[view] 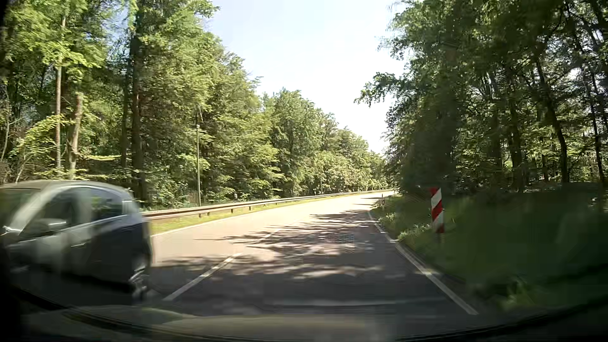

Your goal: Follow the waypoints while adhering to traffic rules and regulations

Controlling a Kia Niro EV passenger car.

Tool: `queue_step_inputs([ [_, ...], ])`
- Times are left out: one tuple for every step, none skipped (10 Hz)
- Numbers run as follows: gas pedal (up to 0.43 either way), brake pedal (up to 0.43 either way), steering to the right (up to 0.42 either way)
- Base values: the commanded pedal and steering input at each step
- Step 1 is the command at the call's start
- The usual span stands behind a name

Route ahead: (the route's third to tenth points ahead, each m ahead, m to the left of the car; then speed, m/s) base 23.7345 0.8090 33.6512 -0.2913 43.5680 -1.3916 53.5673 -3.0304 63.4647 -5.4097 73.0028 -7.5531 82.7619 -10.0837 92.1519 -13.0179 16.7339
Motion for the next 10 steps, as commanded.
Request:
queue_step_inputs([
  [0.047,0.030,0.018],
  [0.047,0.030,0.018],
  [0.047,0.030,0.018],
  [0.047,0.024,0.018],
  [0.047,0.030,0.018],
  [0.047,0.030,0.018],
  [0.047,0.030,0.018],
  [0.047,0.030,0.017],
  [0.047,0.030,0.017],
  [0.047,0.030,0.017],
])
